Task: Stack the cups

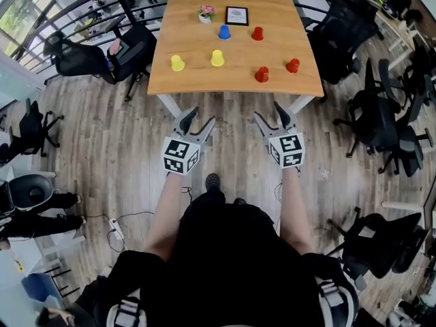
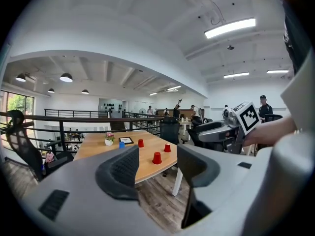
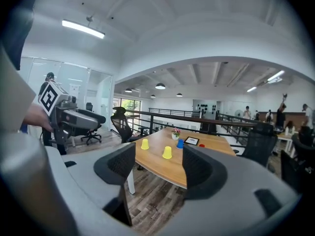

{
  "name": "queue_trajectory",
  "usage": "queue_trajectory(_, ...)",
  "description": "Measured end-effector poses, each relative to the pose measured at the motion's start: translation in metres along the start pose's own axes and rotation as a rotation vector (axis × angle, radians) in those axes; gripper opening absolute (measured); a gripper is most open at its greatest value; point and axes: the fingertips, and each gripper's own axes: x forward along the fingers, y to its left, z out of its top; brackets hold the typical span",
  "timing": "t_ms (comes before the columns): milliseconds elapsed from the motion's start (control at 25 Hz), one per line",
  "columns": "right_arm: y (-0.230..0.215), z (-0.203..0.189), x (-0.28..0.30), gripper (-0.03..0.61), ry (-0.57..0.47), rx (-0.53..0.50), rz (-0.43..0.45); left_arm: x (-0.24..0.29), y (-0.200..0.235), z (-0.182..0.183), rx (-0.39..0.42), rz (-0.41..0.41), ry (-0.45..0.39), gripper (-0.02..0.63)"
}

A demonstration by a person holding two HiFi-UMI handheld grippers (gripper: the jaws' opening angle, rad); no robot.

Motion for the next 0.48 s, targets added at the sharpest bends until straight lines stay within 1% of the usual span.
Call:
queue_trajectory(240, -0.002, 0.005, 0.037, 0.305, 0.011, 0.008, -0.047, 0.025, 0.039, 0.003, -0.005, -0.053, 0.000, 0.245)
queue_trajectory(480, -0.007, 0.004, 0.058, 0.299, 0.027, 0.032, -0.104, 0.043, 0.066, 0.004, -0.003, -0.101, 0.007, 0.245)
